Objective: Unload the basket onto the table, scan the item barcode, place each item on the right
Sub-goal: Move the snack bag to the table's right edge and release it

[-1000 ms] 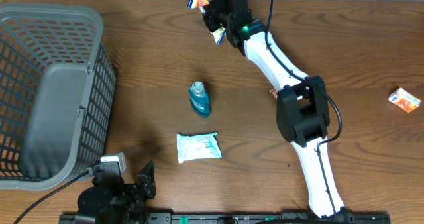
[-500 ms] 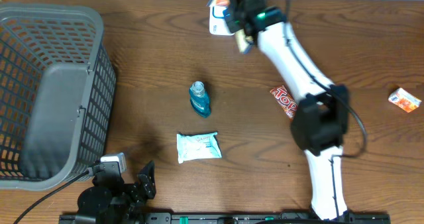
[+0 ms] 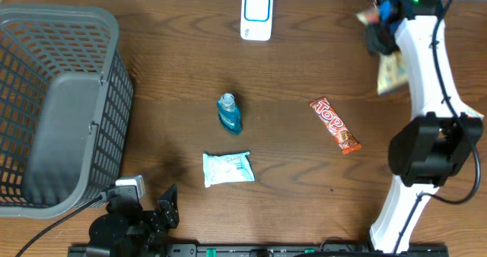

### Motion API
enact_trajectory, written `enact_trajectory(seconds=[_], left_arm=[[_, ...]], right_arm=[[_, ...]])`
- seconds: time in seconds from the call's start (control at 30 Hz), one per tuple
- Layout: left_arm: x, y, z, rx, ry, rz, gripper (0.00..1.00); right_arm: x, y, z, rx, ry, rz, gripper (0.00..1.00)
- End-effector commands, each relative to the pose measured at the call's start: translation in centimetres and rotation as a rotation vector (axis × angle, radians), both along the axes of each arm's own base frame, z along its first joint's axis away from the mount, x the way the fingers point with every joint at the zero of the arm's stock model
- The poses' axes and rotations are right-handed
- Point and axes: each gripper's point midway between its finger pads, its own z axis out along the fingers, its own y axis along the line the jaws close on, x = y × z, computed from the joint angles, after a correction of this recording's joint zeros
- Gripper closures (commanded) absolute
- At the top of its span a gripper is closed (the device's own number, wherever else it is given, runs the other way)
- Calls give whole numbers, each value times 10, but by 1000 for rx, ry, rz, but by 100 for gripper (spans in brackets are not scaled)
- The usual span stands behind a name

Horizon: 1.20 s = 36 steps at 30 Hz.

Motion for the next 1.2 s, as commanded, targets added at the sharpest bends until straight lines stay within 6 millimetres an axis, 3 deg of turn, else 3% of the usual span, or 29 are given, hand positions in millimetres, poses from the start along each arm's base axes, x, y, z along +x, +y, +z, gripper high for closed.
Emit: enact_trajectory(seconds=[0.0,0.33,0.47,0.73,0.83,0.9,0.93,1.0,1.03,1.17], left_arm=[[0,0,0,5,-2,-5,14],[0,0,0,5,-2,-5,14],[0,0,0,5,-2,-5,14],[0,0,0,5,-2,-5,14],[0,0,0,5,-2,-5,14],[0,0,0,5,-2,-5,14],[0,0,0,5,-2,-5,14],[0,0,0,5,-2,-5,14],[0,0,0,5,-2,-5,14],[0,0,0,5,-2,-5,14]], right_arm=[[-25,-31,-36,2,83,-144,99],[-56,-131,-117,6,35,-368,99],[-69,-166,-136,-13,2,-404,99],[-94,-247,-114,-176,-58,-557,99],[-91,-257,-102,-183,-85,-575,97],[-85,-262,-87,-187,-107,-580,90],[-81,-263,-78,-188,-120,-584,81],[-73,-262,-60,-175,-154,-598,18],[-67,-259,-51,-159,-172,-590,1],[-40,-233,-10,-33,-255,-510,1]])
